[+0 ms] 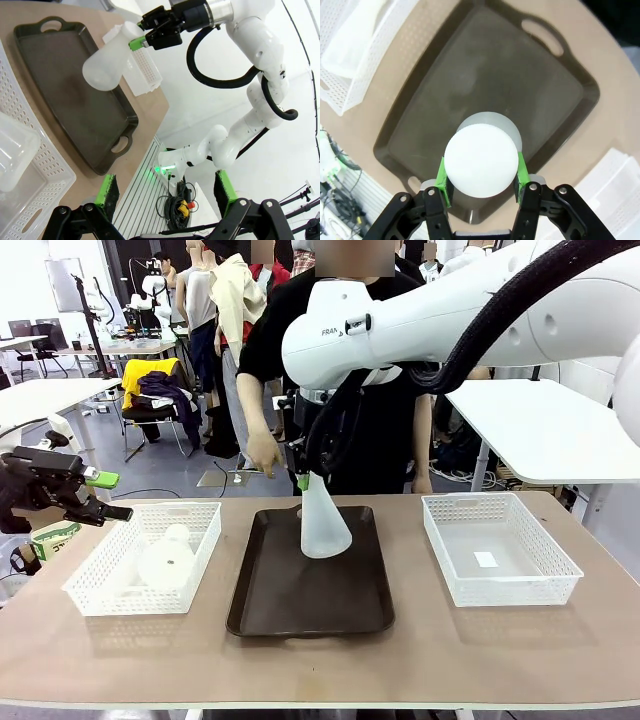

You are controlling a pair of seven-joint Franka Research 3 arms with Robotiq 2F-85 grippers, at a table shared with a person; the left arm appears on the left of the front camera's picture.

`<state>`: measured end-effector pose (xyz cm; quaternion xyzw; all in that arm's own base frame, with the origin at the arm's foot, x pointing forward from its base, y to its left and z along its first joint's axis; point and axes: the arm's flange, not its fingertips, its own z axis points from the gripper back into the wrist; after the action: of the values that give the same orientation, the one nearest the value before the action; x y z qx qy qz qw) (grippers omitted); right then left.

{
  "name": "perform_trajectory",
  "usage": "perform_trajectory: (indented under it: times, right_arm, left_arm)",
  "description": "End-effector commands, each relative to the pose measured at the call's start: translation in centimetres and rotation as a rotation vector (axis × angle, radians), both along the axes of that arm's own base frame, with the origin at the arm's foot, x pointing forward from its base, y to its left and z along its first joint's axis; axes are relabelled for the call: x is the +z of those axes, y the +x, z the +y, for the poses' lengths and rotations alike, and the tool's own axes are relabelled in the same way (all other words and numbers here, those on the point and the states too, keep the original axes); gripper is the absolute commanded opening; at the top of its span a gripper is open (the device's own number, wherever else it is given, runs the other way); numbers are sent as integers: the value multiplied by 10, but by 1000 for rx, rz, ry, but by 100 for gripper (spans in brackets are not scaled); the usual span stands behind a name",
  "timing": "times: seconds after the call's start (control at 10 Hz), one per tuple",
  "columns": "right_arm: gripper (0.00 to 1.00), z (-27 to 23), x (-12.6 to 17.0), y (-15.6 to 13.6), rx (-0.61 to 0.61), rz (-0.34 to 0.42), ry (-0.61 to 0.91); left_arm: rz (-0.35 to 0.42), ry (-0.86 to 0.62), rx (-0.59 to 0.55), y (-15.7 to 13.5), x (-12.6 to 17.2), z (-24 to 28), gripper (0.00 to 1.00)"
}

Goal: Prepare the laboratory tools.
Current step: Place the picked Big flask upright in the Handle tray as instructed by the person.

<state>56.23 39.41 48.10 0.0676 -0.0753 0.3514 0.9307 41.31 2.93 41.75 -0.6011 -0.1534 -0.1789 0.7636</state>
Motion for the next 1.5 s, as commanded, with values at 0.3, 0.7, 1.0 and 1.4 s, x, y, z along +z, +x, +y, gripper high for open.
perform_trajectory:
  times: [0.3,0.7,1.0,1.4]
  right_arm:
    - [0,-55,-22,-22,260,-278,178]
    - [0,-67,-45,-10,428,-387,444]
    - [0,-68,-57,3,455,-338,547]
    - [0,-66,-59,6,481,-339,566]
  left_arm:
    - [-16,-15,-4,0,2,1,100]
    - [-16,-15,-4,0,2,1,100]
    - [-16,-15,-4,0,2,1,100]
    - [-16,-15,-4,0,2,1,100]
